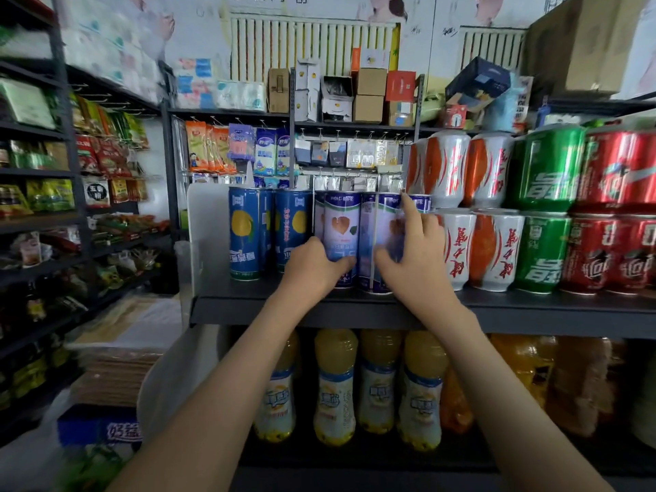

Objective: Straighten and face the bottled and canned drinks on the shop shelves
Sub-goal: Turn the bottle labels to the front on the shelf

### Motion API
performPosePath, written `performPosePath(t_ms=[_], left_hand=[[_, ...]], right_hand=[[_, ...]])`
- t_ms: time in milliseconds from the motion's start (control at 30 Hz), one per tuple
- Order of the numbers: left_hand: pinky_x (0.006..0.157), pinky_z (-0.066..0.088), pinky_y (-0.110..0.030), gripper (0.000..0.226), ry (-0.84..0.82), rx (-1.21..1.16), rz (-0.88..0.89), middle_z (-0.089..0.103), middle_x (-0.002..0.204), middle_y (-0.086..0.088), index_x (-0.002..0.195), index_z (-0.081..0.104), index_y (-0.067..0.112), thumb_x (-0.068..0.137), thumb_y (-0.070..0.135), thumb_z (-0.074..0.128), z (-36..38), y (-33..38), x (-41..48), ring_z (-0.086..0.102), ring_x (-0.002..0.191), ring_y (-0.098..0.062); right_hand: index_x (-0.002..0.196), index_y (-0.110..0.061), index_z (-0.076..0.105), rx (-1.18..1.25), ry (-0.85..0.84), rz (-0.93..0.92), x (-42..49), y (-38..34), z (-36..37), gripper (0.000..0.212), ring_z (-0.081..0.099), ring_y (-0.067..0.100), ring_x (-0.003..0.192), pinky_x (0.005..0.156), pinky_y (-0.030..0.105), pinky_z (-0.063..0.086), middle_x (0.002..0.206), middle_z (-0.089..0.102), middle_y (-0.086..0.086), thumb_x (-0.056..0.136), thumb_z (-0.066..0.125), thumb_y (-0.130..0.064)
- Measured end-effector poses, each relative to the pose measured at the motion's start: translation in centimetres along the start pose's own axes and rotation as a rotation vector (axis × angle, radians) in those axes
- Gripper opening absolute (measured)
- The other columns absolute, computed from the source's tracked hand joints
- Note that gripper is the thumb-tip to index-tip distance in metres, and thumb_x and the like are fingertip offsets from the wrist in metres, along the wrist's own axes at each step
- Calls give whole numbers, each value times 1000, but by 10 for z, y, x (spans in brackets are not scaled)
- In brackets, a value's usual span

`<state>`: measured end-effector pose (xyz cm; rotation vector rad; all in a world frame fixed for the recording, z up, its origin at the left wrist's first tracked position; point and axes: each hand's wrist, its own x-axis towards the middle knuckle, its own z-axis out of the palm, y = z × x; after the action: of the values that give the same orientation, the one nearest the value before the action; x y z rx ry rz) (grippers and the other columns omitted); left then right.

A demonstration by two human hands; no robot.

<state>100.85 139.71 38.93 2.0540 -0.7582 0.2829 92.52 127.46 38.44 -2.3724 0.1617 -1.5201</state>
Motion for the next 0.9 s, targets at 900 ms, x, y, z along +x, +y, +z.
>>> performPosePath(t_ms=[900], left_hand=[[96, 45, -39, 99, 186, -153, 71, 43, 141, -8, 144, 18, 14, 71, 42, 78, 8, 5, -7, 47, 124, -26]], right_hand=[[140, -25, 39, -362, -91, -138, 40, 45, -43, 48, 35, 17, 129, 109, 38, 6, 139, 45, -5, 94, 52, -36]])
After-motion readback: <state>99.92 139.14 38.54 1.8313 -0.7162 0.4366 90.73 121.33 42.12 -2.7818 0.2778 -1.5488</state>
